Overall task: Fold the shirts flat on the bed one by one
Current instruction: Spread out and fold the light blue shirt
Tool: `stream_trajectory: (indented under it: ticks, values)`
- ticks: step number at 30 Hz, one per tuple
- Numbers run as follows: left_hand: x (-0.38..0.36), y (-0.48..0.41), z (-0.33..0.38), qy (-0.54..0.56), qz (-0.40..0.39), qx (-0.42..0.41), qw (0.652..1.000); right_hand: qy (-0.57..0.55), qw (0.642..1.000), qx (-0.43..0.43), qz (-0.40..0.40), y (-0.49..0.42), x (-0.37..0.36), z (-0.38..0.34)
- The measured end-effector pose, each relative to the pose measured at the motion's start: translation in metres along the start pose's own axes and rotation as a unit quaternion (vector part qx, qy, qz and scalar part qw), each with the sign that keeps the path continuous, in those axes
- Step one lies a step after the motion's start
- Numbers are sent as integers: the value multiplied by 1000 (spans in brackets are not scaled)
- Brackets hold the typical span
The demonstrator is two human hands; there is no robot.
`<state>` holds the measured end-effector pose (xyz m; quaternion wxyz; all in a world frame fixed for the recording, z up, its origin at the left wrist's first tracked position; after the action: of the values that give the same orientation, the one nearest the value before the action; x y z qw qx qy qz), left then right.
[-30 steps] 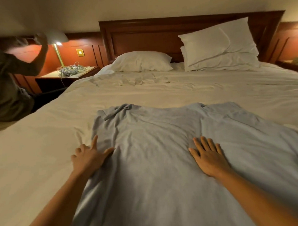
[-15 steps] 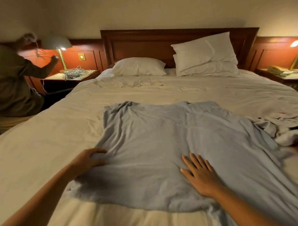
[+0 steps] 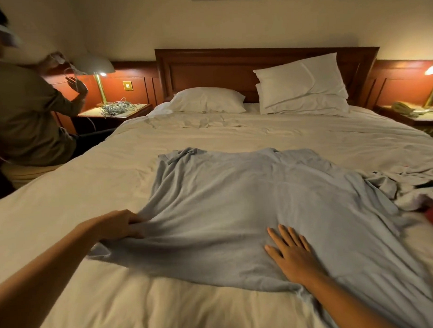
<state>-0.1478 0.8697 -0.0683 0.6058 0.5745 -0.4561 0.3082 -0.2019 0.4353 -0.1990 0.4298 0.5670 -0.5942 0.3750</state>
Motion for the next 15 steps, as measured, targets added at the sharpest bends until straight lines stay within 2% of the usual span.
stream_trajectory:
  ticks: [1, 3, 5, 7, 9, 11, 13, 15]
  values:
    - [2, 2, -7, -111, -12, 36, 993, 0, 1000, 2, 1, 0, 0, -1]
    - [1, 5, -21, -231, -51, 110, 965, -3, 1000, 3, -1, 0, 1, -1]
    - [-6, 0, -28, -231, -83, 171, 954, -1, 1000, 2, -5, 1, 2, -3]
    - [-6, -9, -19, -201, -27, 199, 959, -34, 999, 7, -2, 4, 9, -11]
    - [1, -23, -4, -124, 78, 169, 975, -122, 991, 50, 24, 9, 20, -31]
    - [1, -33, 7, -10, 149, 111, 983, -222, 967, 122, 11, 18, 30, -64]
    - [-11, -43, 18, -6, 168, 34, 985, -235, 950, 199, -51, 32, 25, -103]
    - [-30, -54, 24, -23, 159, -10, 987, -214, 940, 240, -114, 40, 10, -129]
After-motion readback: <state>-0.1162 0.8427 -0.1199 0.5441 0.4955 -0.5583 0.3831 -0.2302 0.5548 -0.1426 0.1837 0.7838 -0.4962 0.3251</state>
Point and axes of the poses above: each hand's wrist, its own y-axis away from the middle knuckle, its own x-axis out of the back of the hand, z = x × y, the point moved 7 cm from there along -y, towards the middle knuckle, and after that the axes turned 12 degrees about -y, right-handed, at the moved point
